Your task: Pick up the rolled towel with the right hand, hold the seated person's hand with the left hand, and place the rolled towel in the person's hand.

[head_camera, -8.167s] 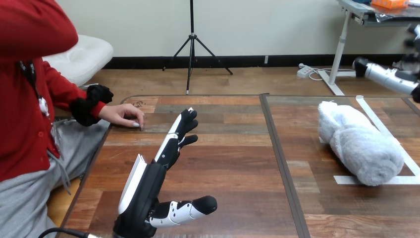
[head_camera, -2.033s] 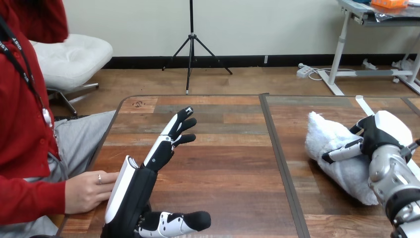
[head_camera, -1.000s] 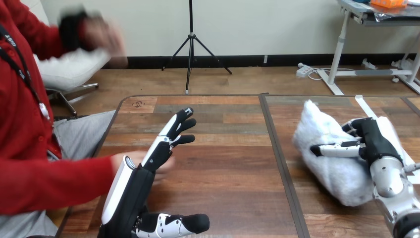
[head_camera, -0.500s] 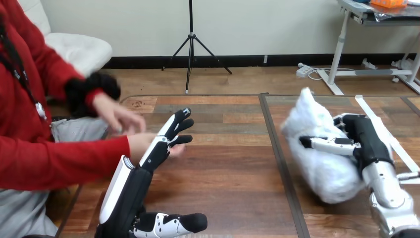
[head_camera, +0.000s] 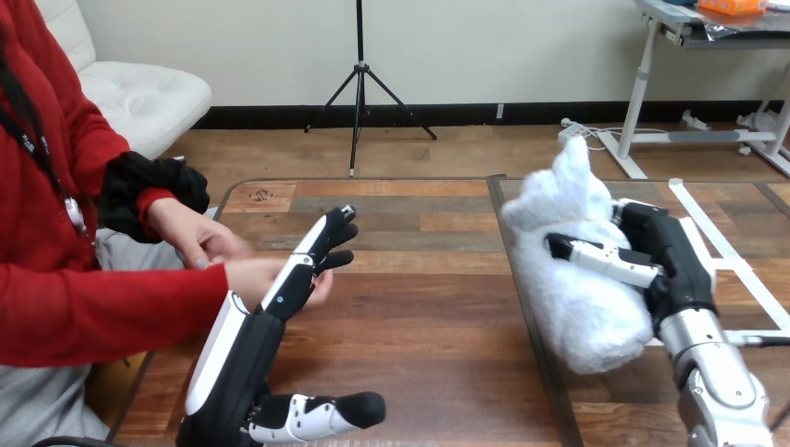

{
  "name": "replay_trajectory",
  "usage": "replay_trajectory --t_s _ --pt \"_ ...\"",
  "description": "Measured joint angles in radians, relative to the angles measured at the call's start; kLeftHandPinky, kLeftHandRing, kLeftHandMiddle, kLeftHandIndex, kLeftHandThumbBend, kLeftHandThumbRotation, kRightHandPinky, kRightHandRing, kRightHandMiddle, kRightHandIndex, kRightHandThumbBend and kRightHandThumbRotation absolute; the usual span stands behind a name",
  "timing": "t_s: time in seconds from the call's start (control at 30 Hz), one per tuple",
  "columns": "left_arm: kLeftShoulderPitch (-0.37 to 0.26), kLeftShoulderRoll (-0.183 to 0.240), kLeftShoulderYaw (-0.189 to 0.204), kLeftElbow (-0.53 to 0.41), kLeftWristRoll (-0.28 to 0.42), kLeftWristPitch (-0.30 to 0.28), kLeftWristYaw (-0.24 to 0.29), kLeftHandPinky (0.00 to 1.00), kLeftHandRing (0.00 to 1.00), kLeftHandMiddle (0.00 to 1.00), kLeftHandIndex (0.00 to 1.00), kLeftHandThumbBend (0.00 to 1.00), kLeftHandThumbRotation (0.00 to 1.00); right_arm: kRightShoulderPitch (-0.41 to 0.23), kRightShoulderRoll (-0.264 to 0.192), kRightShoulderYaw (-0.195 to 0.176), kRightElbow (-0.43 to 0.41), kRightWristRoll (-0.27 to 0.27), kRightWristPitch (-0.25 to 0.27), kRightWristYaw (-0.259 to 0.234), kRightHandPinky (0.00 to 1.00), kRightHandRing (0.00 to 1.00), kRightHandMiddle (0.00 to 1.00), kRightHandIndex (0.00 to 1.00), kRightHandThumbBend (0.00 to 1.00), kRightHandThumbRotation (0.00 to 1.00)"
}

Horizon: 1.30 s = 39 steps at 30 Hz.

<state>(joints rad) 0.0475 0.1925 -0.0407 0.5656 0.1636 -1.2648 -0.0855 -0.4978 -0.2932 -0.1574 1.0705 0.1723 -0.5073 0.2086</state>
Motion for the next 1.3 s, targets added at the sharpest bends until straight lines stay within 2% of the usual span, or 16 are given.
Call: replay_trajectory --t_s 0.27,0.57,0.87,1.13,1.3 --pt "0.017 0.0 0.005 -0.029 0.01 0.025 -0.003 0.86 0.92 0.94 0.93 1.0 0.67 0.051 0.046 -0.022 -0.1 0.094 0.0 0.116 0.05 0.09 0.17 0.25 0.54 0.0" --pt "0.05 0.0 0.046 -0.094 0.096 0.078 0.017 0.88 0.94 0.96 0.95 1.0 0.64 0.114 0.092 -0.024 -0.214 0.152 -0.001 0.192 0.04 0.08 0.16 0.24 0.52 0.0" --pt "0.076 0.017 0.067 -0.175 0.121 0.159 0.017 0.94 0.98 0.99 0.97 1.0 0.58 0.16 0.137 -0.032 -0.305 0.227 -0.001 0.294 0.04 0.09 0.17 0.24 0.48 0.0" --pt "0.08 0.046 0.108 -0.255 0.204 0.227 0.047 0.93 0.99 1.0 0.99 1.0 0.58 0.179 0.181 -0.036 -0.379 0.263 -0.002 0.346 0.03 0.08 0.17 0.24 0.51 0.0" --pt "0.08 0.065 0.139 -0.294 0.266 0.261 0.087 0.94 0.99 1.0 1.0 1.0 0.57 0.182 0.206 -0.036 -0.416 0.26 -0.01 0.358 0.03 0.08 0.17 0.24 0.53 0.0"
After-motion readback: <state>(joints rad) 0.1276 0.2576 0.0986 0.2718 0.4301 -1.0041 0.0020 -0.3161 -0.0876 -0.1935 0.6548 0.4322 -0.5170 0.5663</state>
